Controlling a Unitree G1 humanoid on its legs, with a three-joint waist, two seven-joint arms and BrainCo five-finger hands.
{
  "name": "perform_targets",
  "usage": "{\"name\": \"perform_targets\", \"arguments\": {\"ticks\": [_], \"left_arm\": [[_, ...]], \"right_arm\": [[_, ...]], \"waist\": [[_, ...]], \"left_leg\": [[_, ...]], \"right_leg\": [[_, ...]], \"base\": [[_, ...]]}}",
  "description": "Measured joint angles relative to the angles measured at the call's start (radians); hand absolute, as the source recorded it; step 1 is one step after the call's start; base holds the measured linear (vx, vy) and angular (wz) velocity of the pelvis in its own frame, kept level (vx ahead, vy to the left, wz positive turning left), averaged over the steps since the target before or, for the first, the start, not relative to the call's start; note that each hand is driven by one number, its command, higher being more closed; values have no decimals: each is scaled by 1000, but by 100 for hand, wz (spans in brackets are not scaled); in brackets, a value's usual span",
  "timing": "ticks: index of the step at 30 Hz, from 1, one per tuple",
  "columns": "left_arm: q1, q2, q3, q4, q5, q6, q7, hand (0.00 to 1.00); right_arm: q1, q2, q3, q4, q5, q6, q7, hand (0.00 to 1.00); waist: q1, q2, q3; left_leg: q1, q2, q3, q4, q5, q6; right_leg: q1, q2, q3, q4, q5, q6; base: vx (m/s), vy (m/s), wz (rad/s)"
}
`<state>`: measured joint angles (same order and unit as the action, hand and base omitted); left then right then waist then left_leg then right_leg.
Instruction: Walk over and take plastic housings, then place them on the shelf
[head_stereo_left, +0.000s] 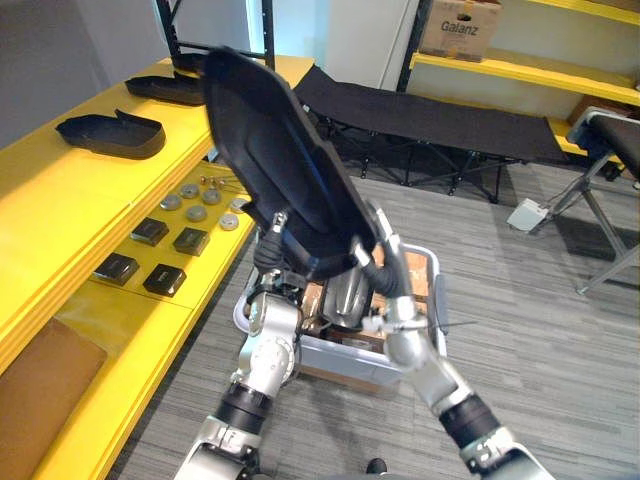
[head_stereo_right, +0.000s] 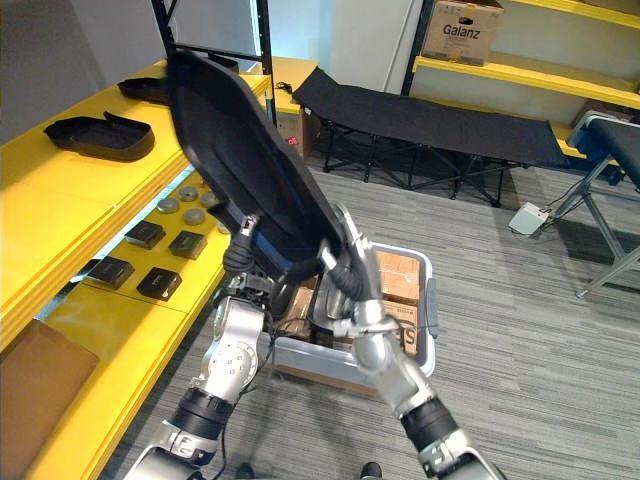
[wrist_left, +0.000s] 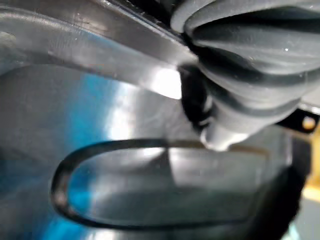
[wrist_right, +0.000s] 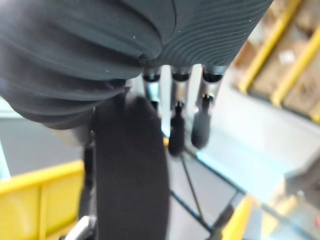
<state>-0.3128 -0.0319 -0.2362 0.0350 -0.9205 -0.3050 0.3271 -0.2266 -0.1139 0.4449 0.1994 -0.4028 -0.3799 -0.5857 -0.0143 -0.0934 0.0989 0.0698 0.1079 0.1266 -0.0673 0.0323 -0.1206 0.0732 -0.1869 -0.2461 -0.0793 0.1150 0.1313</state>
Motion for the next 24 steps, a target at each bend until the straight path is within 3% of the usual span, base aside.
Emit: {"name": "perform_targets", "arguments": {"ticks": [4, 9, 14, 19, 24], "left_arm": [[28, -22, 23, -57, 180, 8, 56, 100], [99, -26, 97, -111, 394, 40, 118, 100], [245, -21, 162, -110, 594, 64, 176, 100], [335, -17, 228, -111, 736, 62, 221, 100], [432, -17, 284, -156, 773, 47, 247, 100]], "right_arm": [[34, 7, 0, -27, 78, 6, 105, 0], [112, -12, -10, -116, 196, 6, 292, 0], [230, -14, -138, -266, 376, 14, 413, 0], [392, 0, -267, -282, 494, 40, 466, 0], [509, 31, -407, -322, 510, 37, 472, 0]], "waist": [[0, -3, -10], [-2, 3, -13], [-2, 17, -22], [-4, 27, -29], [-38, 43, -40]], "left_leg": [[10, -1, 4, -11, 1, -1], [16, -1, 18, -12, 1, -1], [16, 0, 20, -12, 0, -1], [16, 1, 44, -13, -4, -3], [19, 6, 75, -13, -10, -8]], "right_leg": [[-1, 0, 0, 5, -2, -3], [-2, -1, 2, 9, -5, -5], [-9, -1, 3, 19, -17, -9], [-28, -1, 26, 23, -20, -11], [-43, 3, 56, 23, -19, -11]], "base": [[-3, 2, -3], [-12, 1, -4], [0, 0, 0], [-24, 2, -14], [-2, 2, -17]]}}
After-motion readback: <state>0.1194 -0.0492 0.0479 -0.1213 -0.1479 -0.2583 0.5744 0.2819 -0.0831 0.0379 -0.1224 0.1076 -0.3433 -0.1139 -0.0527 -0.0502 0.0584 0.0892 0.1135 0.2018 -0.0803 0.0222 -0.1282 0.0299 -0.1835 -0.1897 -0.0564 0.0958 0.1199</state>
